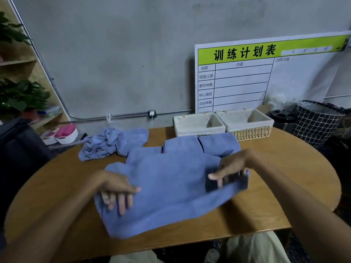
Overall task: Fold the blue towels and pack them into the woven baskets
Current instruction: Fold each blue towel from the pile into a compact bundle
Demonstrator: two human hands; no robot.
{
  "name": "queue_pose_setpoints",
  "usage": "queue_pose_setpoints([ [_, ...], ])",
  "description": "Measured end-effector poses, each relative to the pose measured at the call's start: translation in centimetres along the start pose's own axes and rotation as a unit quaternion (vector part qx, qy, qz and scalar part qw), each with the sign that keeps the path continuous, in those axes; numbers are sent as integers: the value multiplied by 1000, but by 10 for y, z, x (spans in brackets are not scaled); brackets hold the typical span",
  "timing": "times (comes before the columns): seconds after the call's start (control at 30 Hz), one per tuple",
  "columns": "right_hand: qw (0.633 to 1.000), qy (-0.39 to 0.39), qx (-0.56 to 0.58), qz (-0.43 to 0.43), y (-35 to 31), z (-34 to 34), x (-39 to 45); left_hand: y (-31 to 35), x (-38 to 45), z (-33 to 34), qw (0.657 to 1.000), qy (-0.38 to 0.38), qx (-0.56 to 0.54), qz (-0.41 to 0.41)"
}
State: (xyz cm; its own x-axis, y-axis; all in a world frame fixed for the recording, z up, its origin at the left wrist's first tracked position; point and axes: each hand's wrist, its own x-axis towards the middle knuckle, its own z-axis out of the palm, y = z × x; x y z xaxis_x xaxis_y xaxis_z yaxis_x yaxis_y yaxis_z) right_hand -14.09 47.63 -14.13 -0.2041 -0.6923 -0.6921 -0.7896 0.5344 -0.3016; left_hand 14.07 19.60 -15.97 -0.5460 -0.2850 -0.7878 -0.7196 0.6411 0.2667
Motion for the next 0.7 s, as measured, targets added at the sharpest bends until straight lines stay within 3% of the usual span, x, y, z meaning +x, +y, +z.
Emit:
queue_pose_setpoints([
  [0.07, 993, -74, 90, 15, -1, 15, 9, 5, 17, 23, 997, 45, -53, 34],
  [0.13, 990, -87, 114, 18, -2, 25, 16, 8, 42, 43, 961, 232, -71, 132],
  [0.2, 992, -2, 126, -23, -6, 35, 30, 12, 71, 63, 877, 434, -13, 205],
  [0.27, 964, 154, 185, -115, -11, 50, 52, 16, 93, 87, 808, 539, 25, 238],
  [0.3, 934, 240, 215, -155, -15, 60, 63, 16, 101, 97, 793, 563, 42, 230],
  [0.4, 851, 429, 212, -215, -18, 86, 98, 17, 107, 108, 806, 566, 54, 166],
  [0.5, 807, 519, 178, -219, -14, 102, 116, 18, 97, 106, 858, 497, 59, 112],
  [0.57, 801, 538, 155, -209, -8, 105, 119, 18, 95, 106, 876, 466, 72, 99],
  [0.7, 822, 556, 43, -118, 3, 116, 116, 14, 92, 114, 877, 458, 102, 104],
])
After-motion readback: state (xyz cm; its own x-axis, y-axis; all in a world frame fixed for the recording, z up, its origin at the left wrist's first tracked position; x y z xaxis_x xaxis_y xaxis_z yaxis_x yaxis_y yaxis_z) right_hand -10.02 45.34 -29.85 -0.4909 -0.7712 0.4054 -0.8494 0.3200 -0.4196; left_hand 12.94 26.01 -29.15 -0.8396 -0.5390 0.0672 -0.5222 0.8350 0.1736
